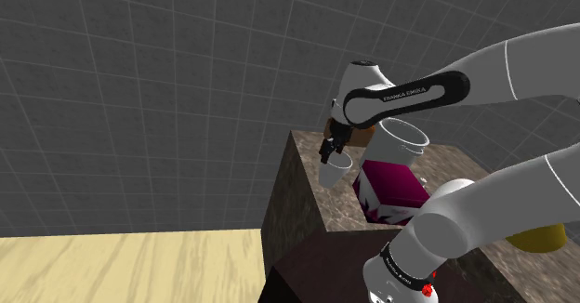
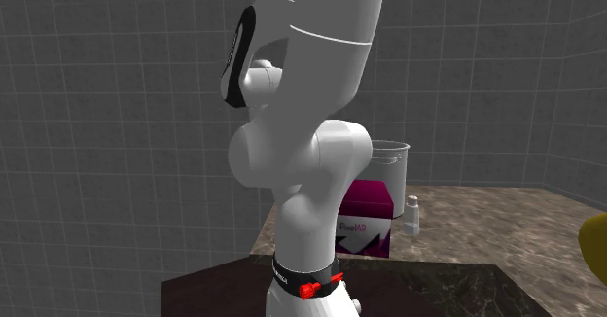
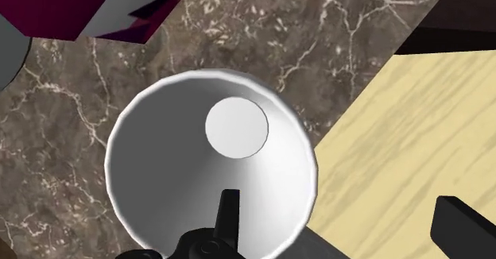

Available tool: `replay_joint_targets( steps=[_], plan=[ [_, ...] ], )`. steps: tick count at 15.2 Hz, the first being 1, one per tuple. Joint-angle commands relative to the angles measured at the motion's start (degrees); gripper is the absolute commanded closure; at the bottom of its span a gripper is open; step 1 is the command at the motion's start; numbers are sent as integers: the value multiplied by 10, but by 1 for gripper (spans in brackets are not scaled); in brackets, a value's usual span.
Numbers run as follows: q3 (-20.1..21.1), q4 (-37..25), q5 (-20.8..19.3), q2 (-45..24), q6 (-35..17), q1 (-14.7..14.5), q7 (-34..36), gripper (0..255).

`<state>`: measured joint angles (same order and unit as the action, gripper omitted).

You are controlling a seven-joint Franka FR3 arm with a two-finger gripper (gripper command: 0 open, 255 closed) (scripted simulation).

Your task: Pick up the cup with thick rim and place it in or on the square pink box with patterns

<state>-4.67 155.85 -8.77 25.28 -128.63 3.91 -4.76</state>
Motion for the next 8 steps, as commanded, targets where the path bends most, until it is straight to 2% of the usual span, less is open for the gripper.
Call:
replay_joint_targets(
  steps=[1, 8],
  plan=[
    [-4, 6, -7, -34, -43, 5, 1, 0],
    [-9, 28, -17, -83, -114, 10, 5, 0]
  ],
)
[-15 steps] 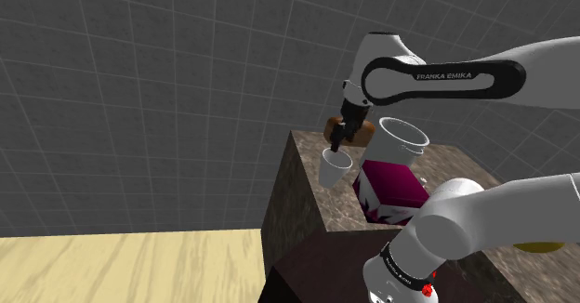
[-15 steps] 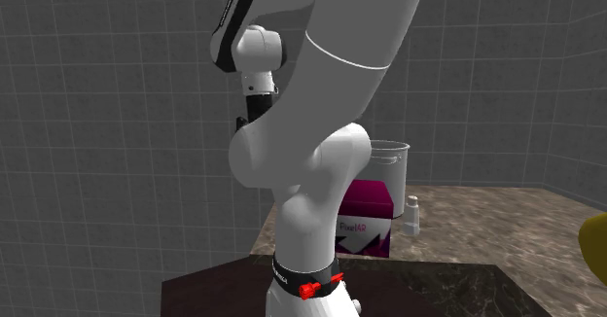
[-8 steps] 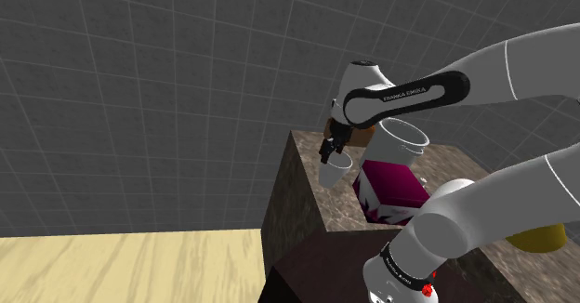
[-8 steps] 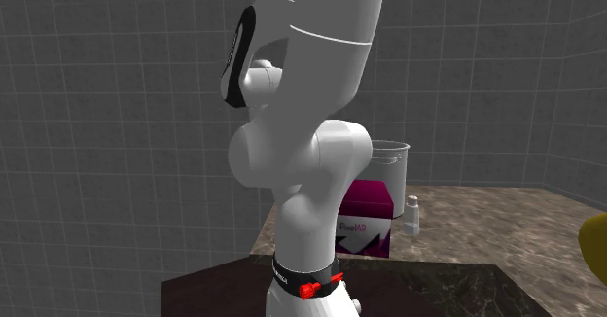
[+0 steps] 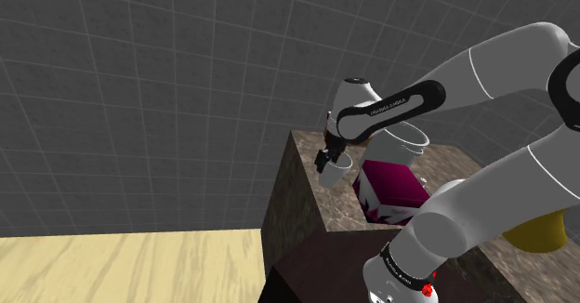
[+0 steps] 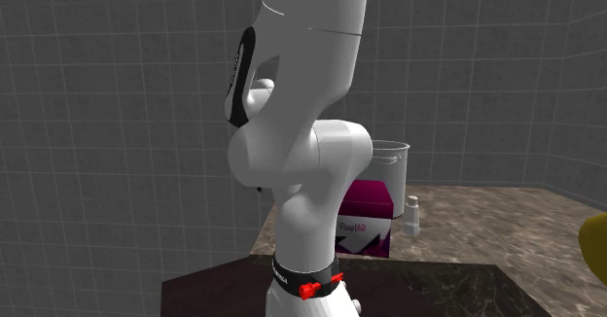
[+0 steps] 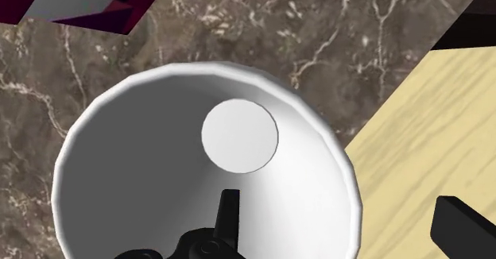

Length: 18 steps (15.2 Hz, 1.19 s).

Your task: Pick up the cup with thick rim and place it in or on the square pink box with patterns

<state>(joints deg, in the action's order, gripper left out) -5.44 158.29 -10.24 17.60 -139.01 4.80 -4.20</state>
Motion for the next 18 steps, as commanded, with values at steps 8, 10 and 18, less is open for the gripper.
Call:
replay_joint_targets(
  steps=[8, 10, 18],
  plan=[
    [-2, 5, -3, -11, -16, 2, 0, 0],
    [-2, 5, -3, -11, -16, 2, 0, 255],
    [-2, 5, -3, -11, -16, 2, 0, 255]
  ],
)
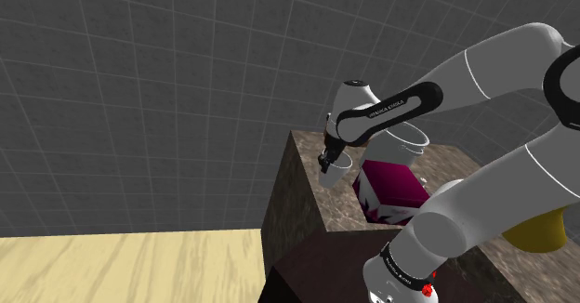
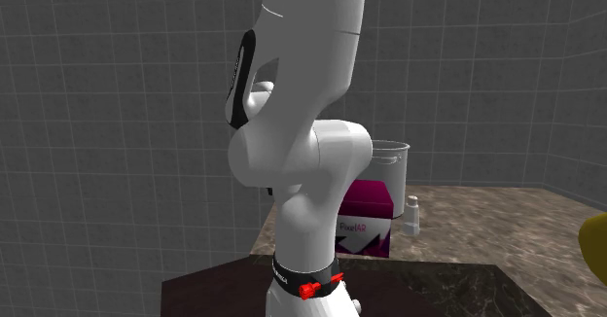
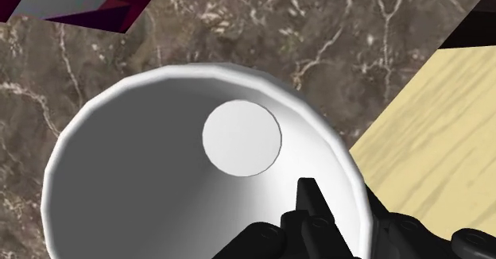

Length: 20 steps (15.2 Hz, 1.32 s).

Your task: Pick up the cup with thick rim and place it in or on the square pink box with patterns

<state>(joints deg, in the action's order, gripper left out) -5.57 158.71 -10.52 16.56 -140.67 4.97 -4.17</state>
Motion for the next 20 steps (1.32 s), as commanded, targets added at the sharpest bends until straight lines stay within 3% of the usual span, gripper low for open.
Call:
replay_joint_targets(
  steps=[1, 20],
  plan=[
    [0, -2, 1, 8, 11, 0, -1, 255],
    [6, -74, 19, 120, 195, -6, -20, 255]
  ],
)
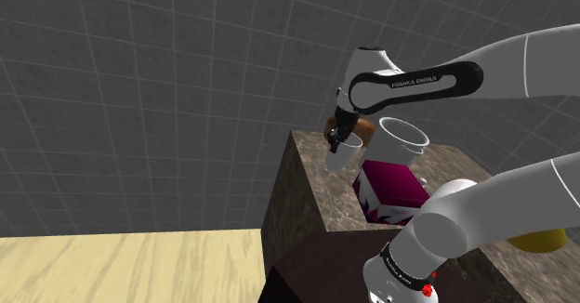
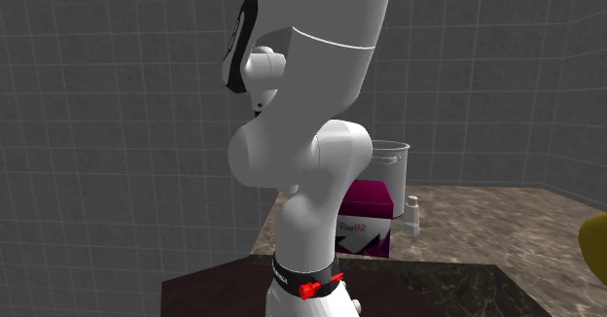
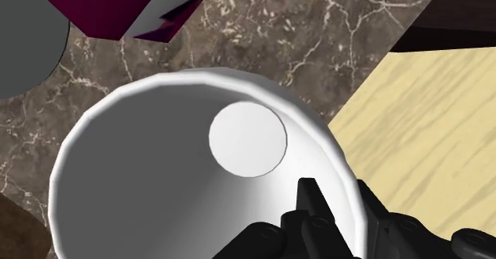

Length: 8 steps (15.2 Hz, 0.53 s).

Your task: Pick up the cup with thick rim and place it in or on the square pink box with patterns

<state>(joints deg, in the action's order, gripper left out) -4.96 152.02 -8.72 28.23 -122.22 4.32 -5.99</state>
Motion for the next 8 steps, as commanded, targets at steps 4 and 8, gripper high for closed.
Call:
replay_joint_targets(
  steps=[4, 8],
  plan=[
    [1, -28, 3, 18, 46, -1, -5, 255],
    [3, -51, 6, 30, 81, -2, -8, 255]
  ],
)
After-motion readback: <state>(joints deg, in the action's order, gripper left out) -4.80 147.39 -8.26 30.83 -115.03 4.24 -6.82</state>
